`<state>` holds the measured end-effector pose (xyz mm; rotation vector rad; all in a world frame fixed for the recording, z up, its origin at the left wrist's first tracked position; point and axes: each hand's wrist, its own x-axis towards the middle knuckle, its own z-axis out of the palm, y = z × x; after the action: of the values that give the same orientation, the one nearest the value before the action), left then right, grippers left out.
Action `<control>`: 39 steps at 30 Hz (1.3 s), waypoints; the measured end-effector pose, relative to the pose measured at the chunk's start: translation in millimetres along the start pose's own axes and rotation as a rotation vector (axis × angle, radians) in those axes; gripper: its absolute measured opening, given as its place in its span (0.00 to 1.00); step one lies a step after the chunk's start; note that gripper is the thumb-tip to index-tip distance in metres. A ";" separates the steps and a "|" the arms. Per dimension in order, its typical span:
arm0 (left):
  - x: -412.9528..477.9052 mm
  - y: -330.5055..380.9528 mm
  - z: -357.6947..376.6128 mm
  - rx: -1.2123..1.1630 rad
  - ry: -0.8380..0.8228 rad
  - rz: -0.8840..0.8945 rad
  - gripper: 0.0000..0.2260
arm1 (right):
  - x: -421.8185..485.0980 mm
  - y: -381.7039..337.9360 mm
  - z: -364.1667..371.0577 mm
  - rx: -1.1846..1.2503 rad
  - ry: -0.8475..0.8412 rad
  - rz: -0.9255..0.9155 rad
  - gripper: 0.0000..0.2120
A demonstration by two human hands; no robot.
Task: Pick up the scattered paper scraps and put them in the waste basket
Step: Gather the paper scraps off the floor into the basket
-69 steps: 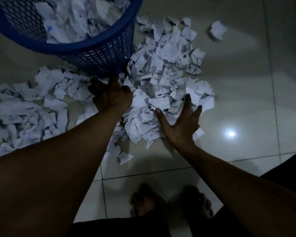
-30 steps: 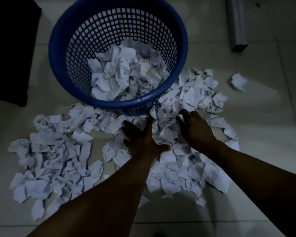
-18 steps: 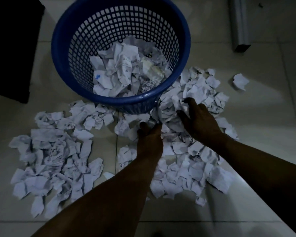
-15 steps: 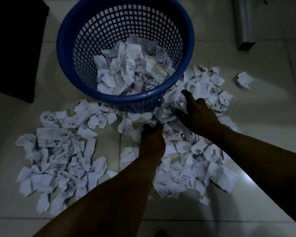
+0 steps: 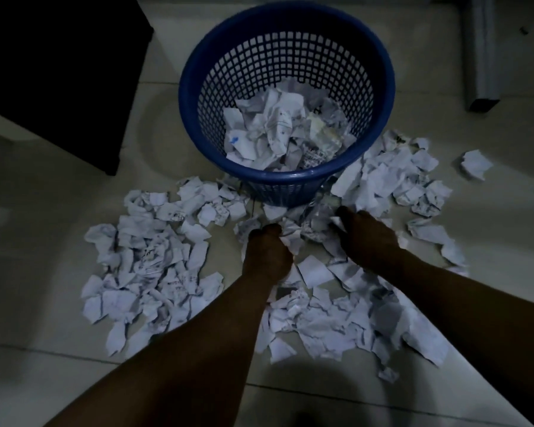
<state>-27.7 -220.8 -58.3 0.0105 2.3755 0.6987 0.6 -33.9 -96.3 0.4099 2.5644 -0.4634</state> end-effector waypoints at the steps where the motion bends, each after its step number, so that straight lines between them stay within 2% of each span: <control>1: 0.3 2.0 -2.9 0.000 -0.003 -0.003 0.19 | -1.2 0.0 -1.5 0.032 0.007 -0.009 0.19; 5: -8.7 14.8 -19.0 0.013 -0.062 -0.060 0.24 | -19.9 -4.2 -21.4 0.239 0.140 -0.061 0.13; 8: -17.2 32.6 -36.9 0.044 -0.121 -0.051 0.25 | -39.0 -9.3 -46.8 0.335 0.215 -0.043 0.13; 14: -44.8 74.0 -65.4 0.111 -0.198 -0.023 0.26 | -67.7 -19.8 -96.9 0.409 0.189 -0.003 0.12; 22: -78.0 93.2 -90.2 0.157 -0.268 0.014 0.23 | -100.0 -34.5 -150.1 0.377 0.277 -0.130 0.10; 28: -100.9 112.6 -115.5 0.102 -0.223 0.104 0.11 | -111.7 -43.2 -174.9 0.332 0.278 -0.178 0.09; 31: -108.1 121.3 -130.2 0.073 -0.200 0.143 0.11 | -114.3 -46.7 -184.2 0.285 0.252 -0.162 0.08; 33: -109.4 127.0 -139.8 0.079 -0.189 0.182 0.04 | -115.6 -46.1 -189.0 0.244 0.243 -0.151 0.08; 36: -107.3 139.4 -153.0 0.088 -0.141 0.235 0.10 | -118.6 -45.1 -199.0 0.212 0.261 -0.134 0.08; 39: -100.9 151.8 -166.1 0.029 -0.105 0.274 0.04 | -120.4 -47.2 -208.3 0.249 0.298 -0.125 0.08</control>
<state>-72.4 -188.9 182.0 0.3818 2.3049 0.7703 -3.8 -17.8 148.3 0.4341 2.8409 -0.8284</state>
